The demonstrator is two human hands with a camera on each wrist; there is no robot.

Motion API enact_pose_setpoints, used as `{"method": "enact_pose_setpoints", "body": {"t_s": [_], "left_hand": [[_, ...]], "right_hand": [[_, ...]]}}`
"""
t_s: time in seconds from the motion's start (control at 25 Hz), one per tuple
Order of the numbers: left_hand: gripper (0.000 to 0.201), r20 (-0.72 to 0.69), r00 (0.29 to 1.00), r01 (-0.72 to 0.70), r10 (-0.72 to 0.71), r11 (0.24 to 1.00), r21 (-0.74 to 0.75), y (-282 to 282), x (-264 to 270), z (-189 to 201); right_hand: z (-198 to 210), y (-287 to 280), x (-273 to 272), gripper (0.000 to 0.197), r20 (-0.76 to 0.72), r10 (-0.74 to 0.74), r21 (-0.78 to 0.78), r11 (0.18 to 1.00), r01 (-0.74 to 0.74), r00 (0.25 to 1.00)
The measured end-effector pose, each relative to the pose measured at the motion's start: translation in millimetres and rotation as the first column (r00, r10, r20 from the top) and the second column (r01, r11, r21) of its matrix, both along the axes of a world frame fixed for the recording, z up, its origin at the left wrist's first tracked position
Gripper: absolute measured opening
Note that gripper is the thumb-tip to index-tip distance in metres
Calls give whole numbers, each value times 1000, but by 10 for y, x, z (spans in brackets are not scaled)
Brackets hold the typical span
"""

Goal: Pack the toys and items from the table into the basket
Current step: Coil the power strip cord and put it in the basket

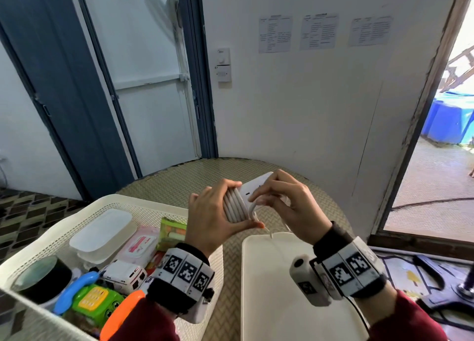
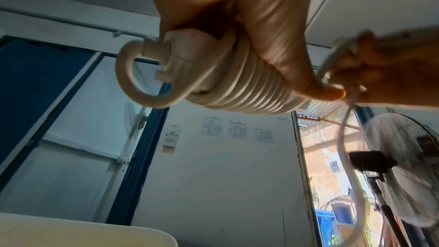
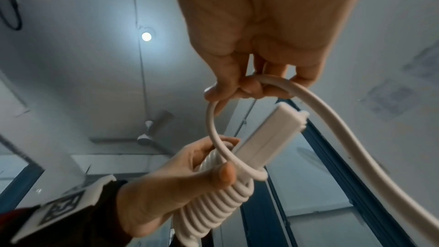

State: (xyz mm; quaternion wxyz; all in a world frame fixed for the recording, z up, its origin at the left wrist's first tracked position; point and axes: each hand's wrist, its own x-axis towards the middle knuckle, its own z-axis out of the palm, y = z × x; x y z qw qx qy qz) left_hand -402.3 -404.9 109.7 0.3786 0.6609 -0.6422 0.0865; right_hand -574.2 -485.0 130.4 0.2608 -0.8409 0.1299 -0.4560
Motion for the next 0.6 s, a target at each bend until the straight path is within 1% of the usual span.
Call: {"method": "enact_pose_setpoints", "body": {"t_s": [0.04, 0.08, 0.12, 0.16, 0.2, 0.24, 0.28, 0.36, 0.48, 0.52, 0.6], "left_hand": [[83, -2, 1000, -5, 5, 1000, -13, -10, -49, -31], [77, -10, 1000, -12, 11, 999, -31, -17, -76, -63], [72, -11, 1000, -15, 14, 998, -54, -20, -90, -81], [69, -2, 1000, -12, 12, 997, -75, -20, -99, -77], [67, 13, 1000, -5, 6, 996, -89, -13, -103, -63], [65, 35, 999, 5, -1, 995, -99, 2, -109, -38], [65, 60, 998, 17, -11, 994, -105, 6, -107, -12], [73, 108, 994, 27, -17, 996, -87, 20, -101, 20], [91, 204, 979, -27, 23, 999, 20, 14, -113, 28], [90, 201, 979, -24, 13, 998, 53, 14, -114, 24], [78, 160, 986, 29, -39, 997, 66, 24, -103, 2]], "right_hand": [[2, -23, 56, 12, 14, -97, -74, 993, 97, 995], [-18, -74, 97, 9, 34, -211, -130, 968, 213, 977], [-41, -130, 113, 10, 48, -311, -139, 939, 314, 949], [-73, -176, 111, 20, 45, -363, -107, 924, 366, 931], [-121, -210, 103, 28, 31, -354, -49, 934, 355, 935], [-162, -217, 95, 32, 32, -303, 21, 953, 303, 952], [-185, -206, 94, 32, 57, -244, 89, 967, 239, 968], [-209, -172, 104, 27, 140, -191, 157, 973, 169, 971], [-178, -129, 99, 16, 254, -191, 216, 967, 137, 948], [-159, -117, 90, 16, 263, -196, 243, 961, 131, 945], [-155, -73, 77, 19, 224, -189, 311, 944, 114, 956]]}}
